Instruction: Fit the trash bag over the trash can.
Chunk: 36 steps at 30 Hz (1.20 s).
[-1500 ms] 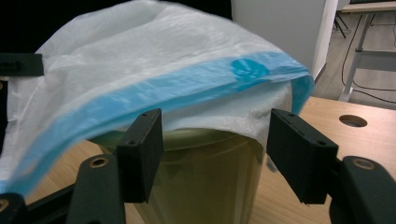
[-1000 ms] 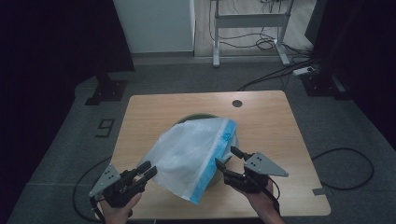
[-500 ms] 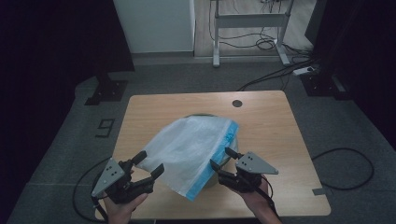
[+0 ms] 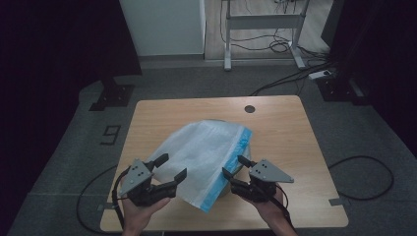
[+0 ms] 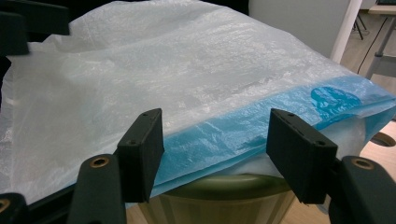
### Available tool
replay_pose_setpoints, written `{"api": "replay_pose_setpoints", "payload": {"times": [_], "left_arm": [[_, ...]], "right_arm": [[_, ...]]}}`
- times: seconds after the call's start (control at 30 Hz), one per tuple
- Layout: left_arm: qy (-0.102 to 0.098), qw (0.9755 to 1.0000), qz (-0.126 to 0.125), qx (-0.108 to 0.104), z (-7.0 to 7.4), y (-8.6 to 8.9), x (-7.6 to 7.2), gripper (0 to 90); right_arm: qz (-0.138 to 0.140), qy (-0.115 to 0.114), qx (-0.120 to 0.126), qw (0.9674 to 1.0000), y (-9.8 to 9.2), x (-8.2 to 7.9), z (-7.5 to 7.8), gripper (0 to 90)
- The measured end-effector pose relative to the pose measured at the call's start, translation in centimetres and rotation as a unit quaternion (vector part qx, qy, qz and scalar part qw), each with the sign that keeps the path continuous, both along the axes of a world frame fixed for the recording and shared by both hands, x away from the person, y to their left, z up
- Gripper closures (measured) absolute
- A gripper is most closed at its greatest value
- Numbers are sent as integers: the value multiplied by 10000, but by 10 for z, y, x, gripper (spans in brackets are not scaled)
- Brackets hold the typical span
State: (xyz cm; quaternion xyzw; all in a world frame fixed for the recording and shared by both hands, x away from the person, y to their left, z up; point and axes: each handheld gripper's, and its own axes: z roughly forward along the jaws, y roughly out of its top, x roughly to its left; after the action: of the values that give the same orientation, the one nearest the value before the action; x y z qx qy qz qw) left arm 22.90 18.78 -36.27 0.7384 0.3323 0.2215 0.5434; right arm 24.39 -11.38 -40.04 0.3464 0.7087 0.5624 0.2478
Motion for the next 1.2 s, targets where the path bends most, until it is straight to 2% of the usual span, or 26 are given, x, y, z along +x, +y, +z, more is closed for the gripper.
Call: {"api": "replay_pose_setpoints", "payload": {"times": [0.1, 0.2, 0.37, 0.57, 0.67, 0.77, 0.8, 0.9, 0.97, 1.0, 1.1, 1.13, 1.2], "left_arm": [[250, 9990, -269, 251, -5, -19, 8, 253], [352, 9978, -344, 443, -12, -30, 11, 260], [463, 9970, -335, 513, -20, -35, 14, 326], [460, 9967, -404, 525, -24, -37, 14, 502], [505, 9963, -525, 451, -25, -35, 14, 599], [550, 9959, -596, 392, -26, -34, 15, 641], [585, 9955, -654, 361, -26, -34, 16, 700], [594, 9951, -702, 350, -26, -33, 16, 793], [570, 9951, -718, 363, -26, -34, 16, 819], [553, 9952, -724, 343, -26, -34, 15, 869], [503, 9957, -769, -64, -26, -28, 15, 897], [503, 9957, -769, -64, -26, -28, 15, 898], [497, 9950, -794, -360, -24, -22, 15, 899]], "right_arm": [[19, 19, -11, 10000, 1, 0, -1, 359], [35, 15, -15, 10000, 0, -2, -2, 359], [23, 7, 19, 10000, -3, -4, -2, 359], [-9, -22, 76, 10000, -8, -6, -1, 359], [-63, -20, 122, 9999, -14, -7, -1, 359], [-95, -12, 147, 9998, -16, -7, -1, 360], [-135, -1, 188, 9997, -20, -7, -1, 362], [-177, 1, 215, 9996, -24, -7, -2, 363], [-200, 17, 228, 9995, -25, -7, -2, 363], [-231, 34, 261, 9994, -28, -7, -3, 365], [-240, 50, 278, 9993, -31, -7, -5, 365], [-240, 50, 278, 9993, -31, -7, -5, 365], [-246, 72, 282, 9993, -33, -8, -6, 365]]}}
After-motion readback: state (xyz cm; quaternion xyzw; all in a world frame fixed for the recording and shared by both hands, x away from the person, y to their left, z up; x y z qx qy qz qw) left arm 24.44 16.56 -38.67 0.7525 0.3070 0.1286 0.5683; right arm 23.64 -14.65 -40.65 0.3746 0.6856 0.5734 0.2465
